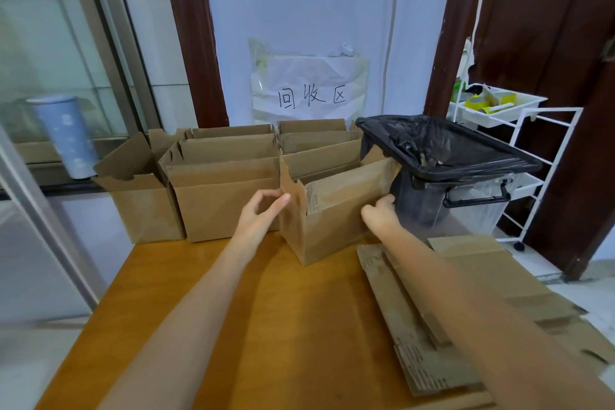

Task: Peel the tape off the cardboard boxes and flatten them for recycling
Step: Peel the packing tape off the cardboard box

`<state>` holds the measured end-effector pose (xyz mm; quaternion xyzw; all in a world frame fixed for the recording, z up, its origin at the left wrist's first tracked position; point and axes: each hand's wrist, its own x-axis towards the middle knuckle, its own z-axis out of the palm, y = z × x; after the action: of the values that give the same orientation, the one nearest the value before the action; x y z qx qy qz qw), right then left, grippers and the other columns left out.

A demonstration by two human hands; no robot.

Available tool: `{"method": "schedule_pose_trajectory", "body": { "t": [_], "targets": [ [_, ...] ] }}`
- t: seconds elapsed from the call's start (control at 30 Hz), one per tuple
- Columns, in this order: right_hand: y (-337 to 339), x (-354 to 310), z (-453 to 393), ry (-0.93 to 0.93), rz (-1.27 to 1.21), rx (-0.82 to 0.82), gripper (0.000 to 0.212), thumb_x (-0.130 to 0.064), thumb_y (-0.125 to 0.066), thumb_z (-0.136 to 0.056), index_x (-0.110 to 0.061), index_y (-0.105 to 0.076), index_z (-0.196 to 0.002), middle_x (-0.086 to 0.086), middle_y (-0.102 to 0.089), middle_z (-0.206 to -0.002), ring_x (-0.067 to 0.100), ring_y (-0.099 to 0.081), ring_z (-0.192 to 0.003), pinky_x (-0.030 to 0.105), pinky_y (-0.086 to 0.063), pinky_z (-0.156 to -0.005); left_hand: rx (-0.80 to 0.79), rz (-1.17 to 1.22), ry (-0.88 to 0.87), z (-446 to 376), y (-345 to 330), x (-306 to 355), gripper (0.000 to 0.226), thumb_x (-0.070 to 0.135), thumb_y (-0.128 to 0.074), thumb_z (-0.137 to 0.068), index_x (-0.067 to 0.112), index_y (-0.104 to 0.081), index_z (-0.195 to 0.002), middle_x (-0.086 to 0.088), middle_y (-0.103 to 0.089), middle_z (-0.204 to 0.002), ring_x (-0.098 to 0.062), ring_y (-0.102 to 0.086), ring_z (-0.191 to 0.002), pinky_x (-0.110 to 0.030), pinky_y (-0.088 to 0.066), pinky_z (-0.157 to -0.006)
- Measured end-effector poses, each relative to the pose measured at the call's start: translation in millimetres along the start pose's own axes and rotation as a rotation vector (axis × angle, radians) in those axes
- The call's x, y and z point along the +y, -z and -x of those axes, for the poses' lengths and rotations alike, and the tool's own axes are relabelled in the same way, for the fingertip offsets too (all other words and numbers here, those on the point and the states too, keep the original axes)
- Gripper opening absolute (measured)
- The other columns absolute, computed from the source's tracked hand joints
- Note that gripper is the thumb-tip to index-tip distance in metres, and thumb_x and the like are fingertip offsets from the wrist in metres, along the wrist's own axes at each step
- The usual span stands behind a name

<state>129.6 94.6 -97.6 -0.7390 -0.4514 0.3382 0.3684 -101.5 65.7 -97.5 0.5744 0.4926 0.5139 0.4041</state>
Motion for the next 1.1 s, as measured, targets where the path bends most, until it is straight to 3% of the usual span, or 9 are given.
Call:
{"method": "schedule_pose_trajectory", "body": {
  "t": [0.1,0.2,0.33,0.47,0.7,0.8,0.93,1.03,1.1],
  "targets": [
    [-2.6,-1.2,1.6,0.032,0.017,-0.031,0.075,-0.012,-0.041,-0.094,-0.006,0.008,-0.151,0.019,-0.021,-0.154,0.037,-0.033,-0.135,0.042,-0.033,-0.11,0.003,-0.007,0.053,-3.6,0.8,1.7,0.055,0.046,-0.068,-0.082,0.022,-0.051,-0.128,0.01,-0.056,-0.115,-0.011,-0.049,-0.114,-0.023,-0.037,-0.093],
    [-4.1,-5.7,5.8,0.041,0.005,-0.048,0.075,-0.012,-0.04,-0.094,-0.008,0.008,-0.151,0.019,-0.022,-0.154,0.036,-0.035,-0.134,0.04,-0.035,-0.109,-0.061,-0.028,0.077,-2.9,0.1,-2.8,0.074,0.067,-0.069,-0.068,0.023,-0.056,-0.125,0.009,-0.058,-0.122,-0.011,-0.052,-0.115,-0.024,-0.038,-0.092],
    [-3.6,-3.6,10.4,0.077,-0.021,-0.041,0.069,-0.01,-0.043,-0.091,-0.005,-0.007,-0.15,0.02,-0.034,-0.145,0.037,-0.041,-0.128,0.041,-0.039,-0.104,-0.05,0.004,0.07,5.6,0.3,-7.3,0.07,0.06,-0.057,-0.07,0.017,-0.056,-0.126,0.004,-0.058,-0.125,-0.014,-0.05,-0.118,-0.024,-0.037,-0.094],
    [-2.0,-4.1,16.7,0.074,-0.052,-0.05,0.068,-0.01,-0.043,-0.092,-0.002,-0.007,-0.15,0.021,-0.035,-0.145,0.035,-0.04,-0.129,0.04,-0.036,-0.104,-0.047,0.014,0.066,16.8,3.6,-3.3,0.076,0.063,-0.055,-0.071,0.011,-0.054,-0.126,-0.002,-0.056,-0.13,-0.018,-0.046,-0.125,-0.028,-0.035,-0.101],
    [6.5,-8.9,40.9,0.133,-0.098,-0.04,0.062,-0.01,-0.047,-0.093,-0.004,-0.018,-0.148,0.017,-0.039,-0.142,0.031,-0.042,-0.127,0.032,-0.037,-0.093,-0.014,-0.01,0.068,42.2,14.8,10.6,0.046,0.046,-0.053,-0.09,0.013,-0.054,-0.122,-0.001,-0.056,-0.125,-0.018,-0.046,-0.124,-0.026,-0.033,-0.098],
    [11.9,-11.7,57.8,0.177,-0.079,-0.044,0.059,-0.012,-0.049,-0.093,-0.005,-0.023,-0.145,0.014,-0.041,-0.141,0.028,-0.042,-0.126,0.029,-0.036,-0.091,-0.002,0.014,0.064,60.2,22.6,21.0,0.057,0.054,-0.053,-0.082,0.016,-0.055,-0.123,0.0,-0.056,-0.125,-0.018,-0.048,-0.122,-0.027,-0.034,-0.099],
    [19.2,-14.0,82.7,0.257,-0.032,-0.053,0.056,-0.015,-0.053,-0.093,-0.006,-0.028,-0.143,0.014,-0.045,-0.138,0.027,-0.046,-0.123,0.028,-0.038,-0.087,0.039,0.014,0.087,81.6,34.1,34.7,0.027,0.049,-0.051,-0.089,0.029,-0.056,-0.107,0.01,-0.057,-0.11,-0.016,-0.049,-0.114,-0.027,-0.034,-0.096],
    [24.3,-13.7,102.5,0.343,-0.01,-0.064,0.059,-0.02,-0.057,-0.092,-0.008,-0.03,-0.143,0.012,-0.046,-0.139,0.027,-0.047,-0.124,0.031,-0.041,-0.092,0.055,0.057,0.086,98.5,45.1,42.8,0.054,0.059,-0.049,-0.081,0.023,-0.055,-0.121,0.004,-0.058,-0.119,-0.02,-0.05,-0.12,-0.03,-0.037,-0.098],
    [26.5,-11.7,117.1,0.402,-0.001,-0.084,0.063,-0.025,-0.061,-0.091,-0.009,-0.032,-0.144,0.011,-0.047,-0.139,0.026,-0.048,-0.124,0.032,-0.042,-0.095,0.094,0.097,0.123,108.1,52.0,47.1,0.057,0.06,-0.045,-0.087,0.022,-0.05,-0.128,-0.001,-0.053,-0.131,-0.024,-0.046,-0.127,-0.036,-0.039,-0.101]
  ]
}}
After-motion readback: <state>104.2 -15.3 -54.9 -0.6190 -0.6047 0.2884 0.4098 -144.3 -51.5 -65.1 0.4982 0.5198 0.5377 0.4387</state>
